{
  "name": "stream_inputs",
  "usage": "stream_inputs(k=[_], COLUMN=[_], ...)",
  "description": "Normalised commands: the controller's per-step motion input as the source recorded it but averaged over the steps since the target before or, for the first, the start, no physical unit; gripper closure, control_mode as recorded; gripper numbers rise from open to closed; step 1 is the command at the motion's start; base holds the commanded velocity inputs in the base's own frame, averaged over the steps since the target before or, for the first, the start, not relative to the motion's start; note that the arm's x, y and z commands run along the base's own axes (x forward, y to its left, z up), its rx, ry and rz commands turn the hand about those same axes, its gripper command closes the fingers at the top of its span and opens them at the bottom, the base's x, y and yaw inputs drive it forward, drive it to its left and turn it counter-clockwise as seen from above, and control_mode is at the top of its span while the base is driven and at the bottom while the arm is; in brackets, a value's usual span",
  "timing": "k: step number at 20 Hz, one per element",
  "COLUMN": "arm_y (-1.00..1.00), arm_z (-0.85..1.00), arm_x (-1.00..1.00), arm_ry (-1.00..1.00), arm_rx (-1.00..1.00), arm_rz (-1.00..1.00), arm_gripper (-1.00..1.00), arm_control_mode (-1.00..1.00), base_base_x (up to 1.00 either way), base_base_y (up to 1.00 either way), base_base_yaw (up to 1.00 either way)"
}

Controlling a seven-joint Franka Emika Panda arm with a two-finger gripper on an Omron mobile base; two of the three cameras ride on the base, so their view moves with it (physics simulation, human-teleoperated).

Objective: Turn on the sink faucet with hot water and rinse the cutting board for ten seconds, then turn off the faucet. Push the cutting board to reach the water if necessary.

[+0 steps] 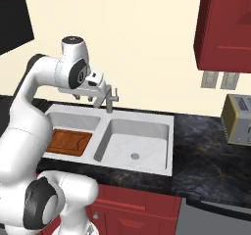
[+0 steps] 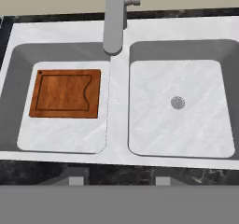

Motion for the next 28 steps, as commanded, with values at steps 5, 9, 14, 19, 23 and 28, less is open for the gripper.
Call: stream_inputs(k=[5,9,14,19,23,28], arm_y=[0.2,0.38,0.21,0.0,0.0,0.0], arm_z=[-0.21,-0.44,-0.39,-0.26,-0.09,-0.07], arm_x=[0.23,0.52,0.55,0.44,0.28,0.21], arm_ry=[0.03,0.06,0.02,0.01,0.01,0.0], arm_rx=[0.0,0.0,-0.01,0.0,0.0,0.0], arm_rz=[0.0,-0.01,0.0,0.0,0.0,0.0], arm_gripper=[-1.0,-1.0,-1.0,-1.0,-1.0,-1.0], arm_control_mode=[-1.0,-1.0,-1.0,-1.0,-1.0,-1.0], base_base_x=[0.0,0.0,0.0,0.0,0.0,0.0], base_base_y=[0.0,0.0,0.0,0.0,0.0,0.0], base_base_yaw=[0.0,0.0,0.0,0.0,0.0,0.0])
